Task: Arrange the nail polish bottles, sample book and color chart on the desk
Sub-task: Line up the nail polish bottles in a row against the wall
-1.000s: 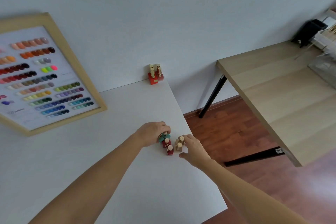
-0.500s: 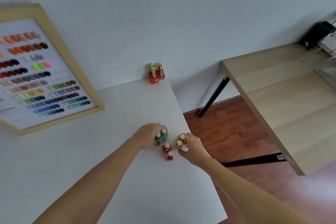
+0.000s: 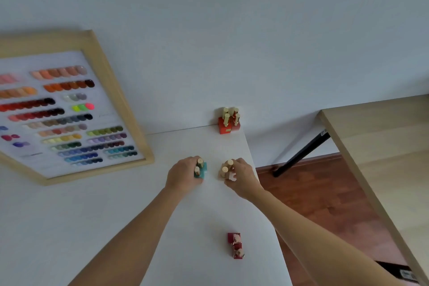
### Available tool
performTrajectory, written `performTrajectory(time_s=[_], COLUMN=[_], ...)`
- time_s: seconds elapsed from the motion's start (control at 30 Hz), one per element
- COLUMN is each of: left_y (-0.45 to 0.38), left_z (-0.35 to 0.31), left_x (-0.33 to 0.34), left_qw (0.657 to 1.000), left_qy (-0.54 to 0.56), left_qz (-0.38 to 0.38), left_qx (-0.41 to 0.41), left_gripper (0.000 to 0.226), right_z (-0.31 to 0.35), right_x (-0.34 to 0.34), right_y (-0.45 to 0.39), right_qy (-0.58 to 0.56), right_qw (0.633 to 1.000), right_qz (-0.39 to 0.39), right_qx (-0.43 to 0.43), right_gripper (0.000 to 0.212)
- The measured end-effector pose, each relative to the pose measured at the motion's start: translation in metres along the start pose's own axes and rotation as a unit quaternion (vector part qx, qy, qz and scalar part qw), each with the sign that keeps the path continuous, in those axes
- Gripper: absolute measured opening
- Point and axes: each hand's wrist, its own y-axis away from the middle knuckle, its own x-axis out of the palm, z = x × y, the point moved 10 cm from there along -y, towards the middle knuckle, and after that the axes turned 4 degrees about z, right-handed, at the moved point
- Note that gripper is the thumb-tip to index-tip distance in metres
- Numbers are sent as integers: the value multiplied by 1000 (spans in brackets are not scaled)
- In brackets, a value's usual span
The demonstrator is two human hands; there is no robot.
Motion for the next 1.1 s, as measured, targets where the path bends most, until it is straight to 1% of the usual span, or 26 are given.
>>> performTrajectory(time_s=[0.17,0.37,0.47,0.57,0.7,0.73,0.8,0.87,0.93,1.0,1.1], left_y=[-33,-60,-68,-72,-66,-63,-59,-59,-60,-61,-65], left_z=[7,8,7,6,7,7,8,9,9,9,9], left_x=[-14,-20,-22,-22,-19,-16,-9,-5,-4,-4,-2], left_qw=[1000,999,998,996,986,983,977,972,969,965,961], left_qy=[4,11,31,59,106,117,143,156,162,169,178], left_qz=[-21,-40,-53,-71,-128,-137,-150,-158,-165,-176,-185], left_qx=[0,8,12,10,-26,-39,-59,-73,-85,-92,-98], left_gripper=[40,40,42,49,71,76,80,75,67,59,49], right_z=[14,26,30,32,24,17,-3,-23,-35,-41,-43], right_x=[-5,-11,-15,-17,-17,-18,-24,-33,-45,-55,-65], right_y=[-51,-85,-91,-92,-88,-85,-77,-70,-70,-75,-88], right_qy=[5,11,7,-9,-58,-76,-123,-172,-188,-188,-175], right_qw=[1000,999,999,998,997,996,986,969,958,956,961], right_qz=[-2,5,-12,-34,-44,-56,-99,-146,-173,-178,-167], right_qx=[-8,-30,-44,-46,-21,-3,51,106,133,140,135], right_gripper=[37,39,40,39,49,50,46,45,51,61,65])
